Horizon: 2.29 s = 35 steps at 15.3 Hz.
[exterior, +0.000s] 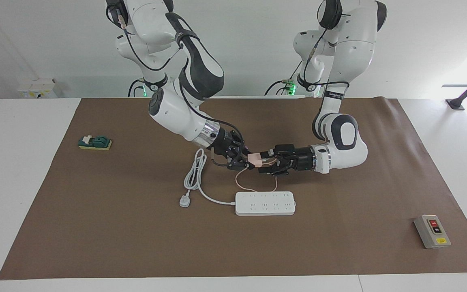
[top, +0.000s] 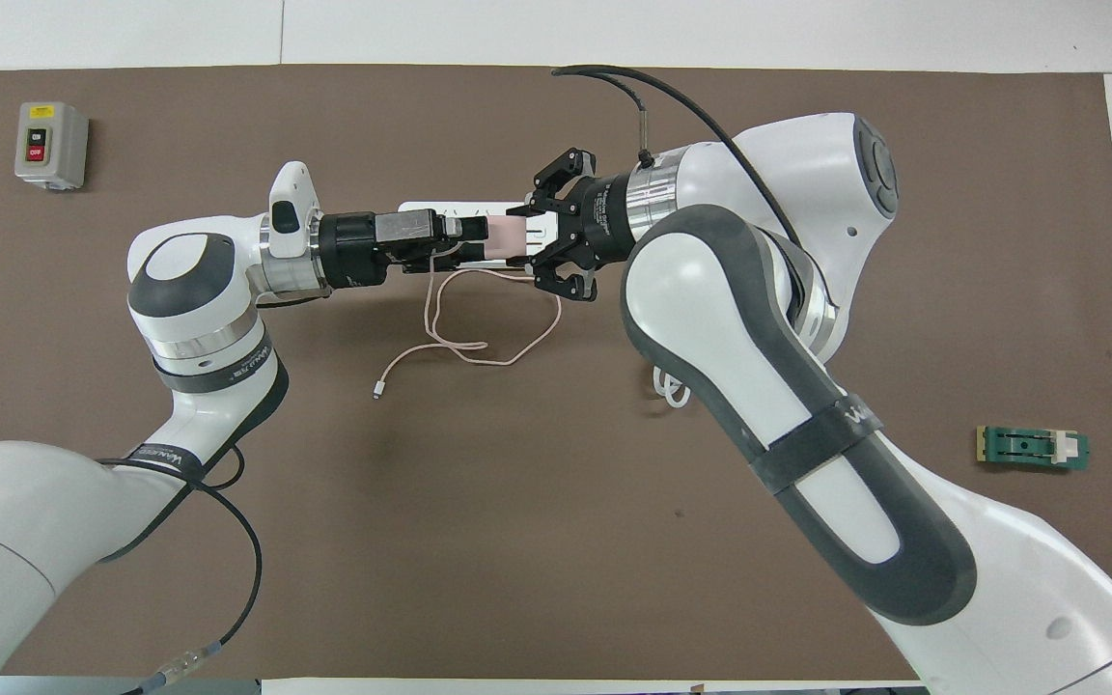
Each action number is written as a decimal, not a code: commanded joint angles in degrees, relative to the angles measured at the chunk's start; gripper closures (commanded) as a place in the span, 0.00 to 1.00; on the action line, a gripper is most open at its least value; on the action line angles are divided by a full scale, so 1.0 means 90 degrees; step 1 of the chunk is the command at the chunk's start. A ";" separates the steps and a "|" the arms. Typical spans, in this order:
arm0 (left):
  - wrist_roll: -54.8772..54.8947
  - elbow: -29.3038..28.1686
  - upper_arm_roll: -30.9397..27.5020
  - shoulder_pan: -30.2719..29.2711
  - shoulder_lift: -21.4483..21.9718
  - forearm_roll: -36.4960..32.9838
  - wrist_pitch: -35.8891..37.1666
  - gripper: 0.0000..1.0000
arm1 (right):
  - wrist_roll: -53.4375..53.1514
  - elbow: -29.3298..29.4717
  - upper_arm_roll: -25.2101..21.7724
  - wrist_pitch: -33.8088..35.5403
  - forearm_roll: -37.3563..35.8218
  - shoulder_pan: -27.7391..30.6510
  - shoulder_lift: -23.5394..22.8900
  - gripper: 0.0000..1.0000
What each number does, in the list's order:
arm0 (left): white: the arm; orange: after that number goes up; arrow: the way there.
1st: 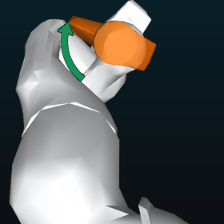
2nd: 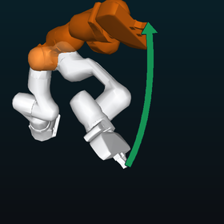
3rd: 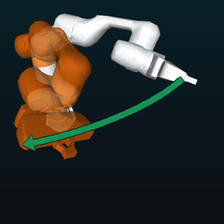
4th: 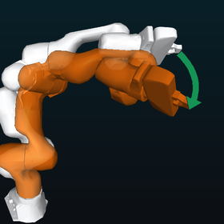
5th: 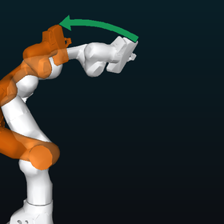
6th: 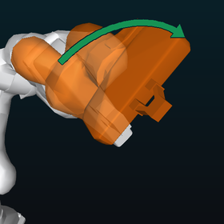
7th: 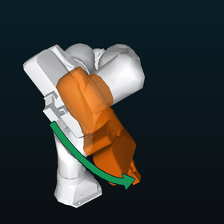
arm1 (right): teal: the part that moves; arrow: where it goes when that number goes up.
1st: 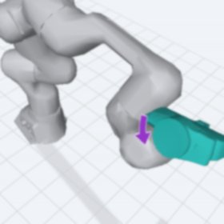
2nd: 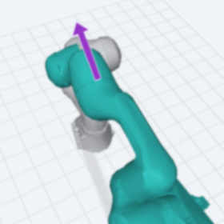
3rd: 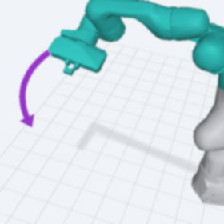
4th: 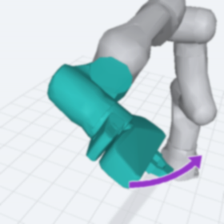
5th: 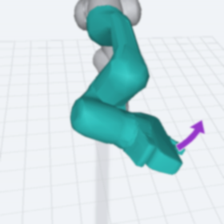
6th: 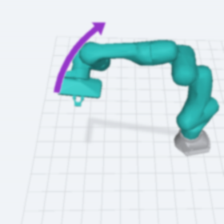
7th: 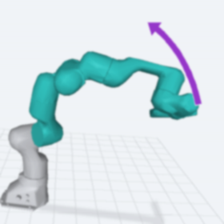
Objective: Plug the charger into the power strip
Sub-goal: 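Pass the pink charger from the right gripper into the left gripper, then pull the charger back with the left gripper while the right gripper withdraws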
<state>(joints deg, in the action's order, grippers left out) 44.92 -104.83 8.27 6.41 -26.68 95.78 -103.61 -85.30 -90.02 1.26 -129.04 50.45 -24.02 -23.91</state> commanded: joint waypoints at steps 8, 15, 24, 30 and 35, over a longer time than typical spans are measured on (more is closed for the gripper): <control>0.0087 0.0075 0.0067 0.0010 -0.0024 -0.0037 -0.0050 0.23 | -0.0152 0.0315 -0.0022 -0.0037 -0.0059 -0.0036 -0.0244 1.00; 0.0184 0.0104 0.0067 0.0000 -0.0014 -0.0037 -0.0021 1.00 | -0.0152 0.0315 -0.0022 -0.0027 -0.0059 -0.0027 -0.0244 1.00; 0.0039 0.0894 -0.0001 -0.0448 -0.0306 -0.1107 -0.0128 1.00 | -0.0405 0.0305 -0.0100 0.0138 -0.0176 0.0148 -0.0146 0.00; -0.2047 0.1187 -0.0040 -0.0985 0.0229 -0.3402 -0.0685 1.00 | -0.0367 0.0286 -0.0110 0.0996 -0.0887 0.0958 0.0341 0.00; -0.4938 0.2202 -0.0060 -0.1298 0.0659 -0.5815 0.0513 1.00 | 0.0743 0.0286 -0.0101 0.2147 -0.1797 0.1593 0.0771 0.00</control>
<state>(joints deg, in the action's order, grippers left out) 8.74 -88.17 7.72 -4.71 -22.59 49.55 -103.79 -84.17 -86.98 -0.22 -113.53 36.21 -12.00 -18.82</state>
